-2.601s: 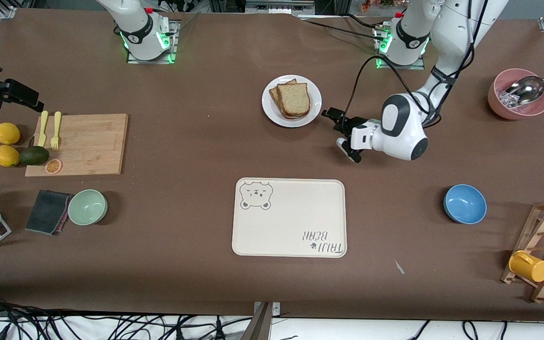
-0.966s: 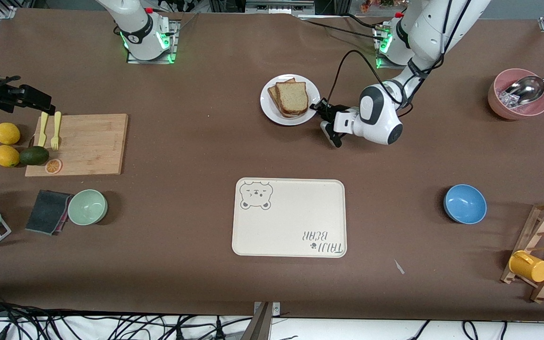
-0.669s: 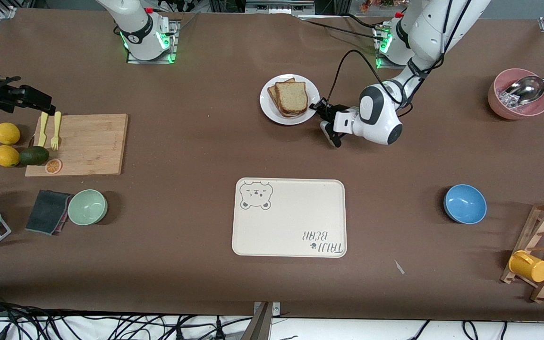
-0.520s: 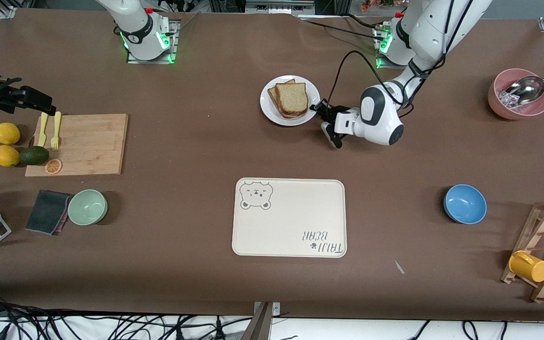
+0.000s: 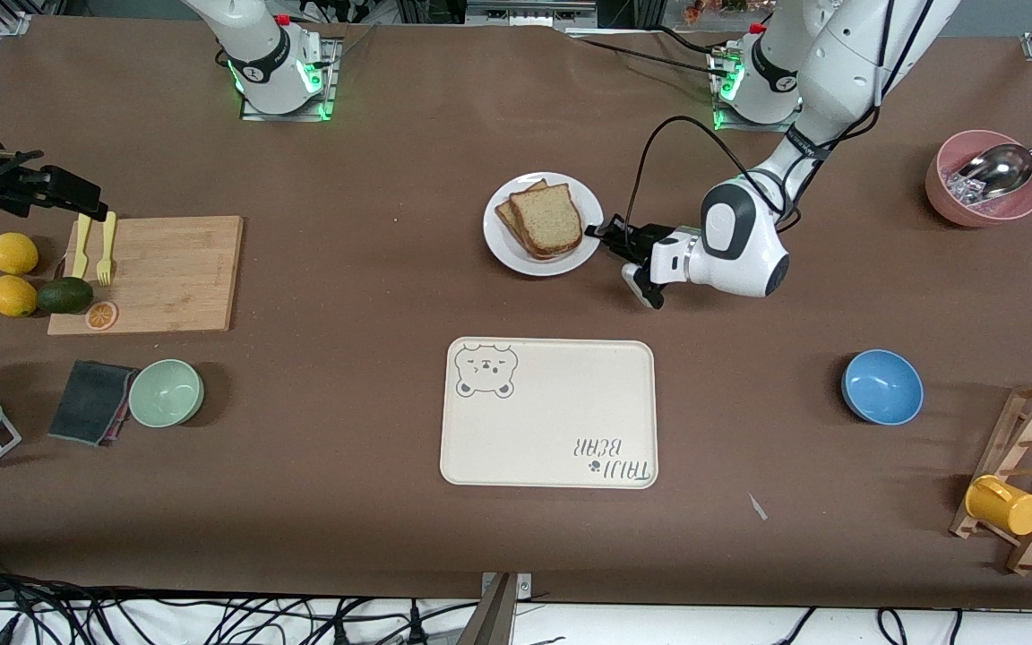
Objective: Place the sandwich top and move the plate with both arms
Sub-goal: 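Slide the white plate with the left gripper onto the cream tray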
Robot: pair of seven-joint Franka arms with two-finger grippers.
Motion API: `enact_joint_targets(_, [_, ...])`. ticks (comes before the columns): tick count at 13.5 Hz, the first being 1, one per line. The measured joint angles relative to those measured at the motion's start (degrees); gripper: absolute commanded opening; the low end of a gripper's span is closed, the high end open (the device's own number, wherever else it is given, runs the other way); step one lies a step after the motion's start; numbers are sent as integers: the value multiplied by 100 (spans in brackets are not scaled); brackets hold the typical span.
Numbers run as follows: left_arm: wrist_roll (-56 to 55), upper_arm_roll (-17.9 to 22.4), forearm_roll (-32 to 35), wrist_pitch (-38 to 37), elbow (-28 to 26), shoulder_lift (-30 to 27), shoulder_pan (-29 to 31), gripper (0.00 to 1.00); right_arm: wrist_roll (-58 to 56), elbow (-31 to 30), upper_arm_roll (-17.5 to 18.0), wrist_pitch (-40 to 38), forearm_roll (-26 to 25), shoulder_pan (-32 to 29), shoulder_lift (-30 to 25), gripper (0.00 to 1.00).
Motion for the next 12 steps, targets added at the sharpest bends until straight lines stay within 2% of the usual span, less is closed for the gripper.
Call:
enact_joint_targets(7, [-1398,34,-21,-60,1182,58,214,0,1,2,1,12,1,1,0,100])
enact_joint_targets(12, [-1532,86,-21,-67,1865,581,451,0,1,2,4,54,2,3,2,100])
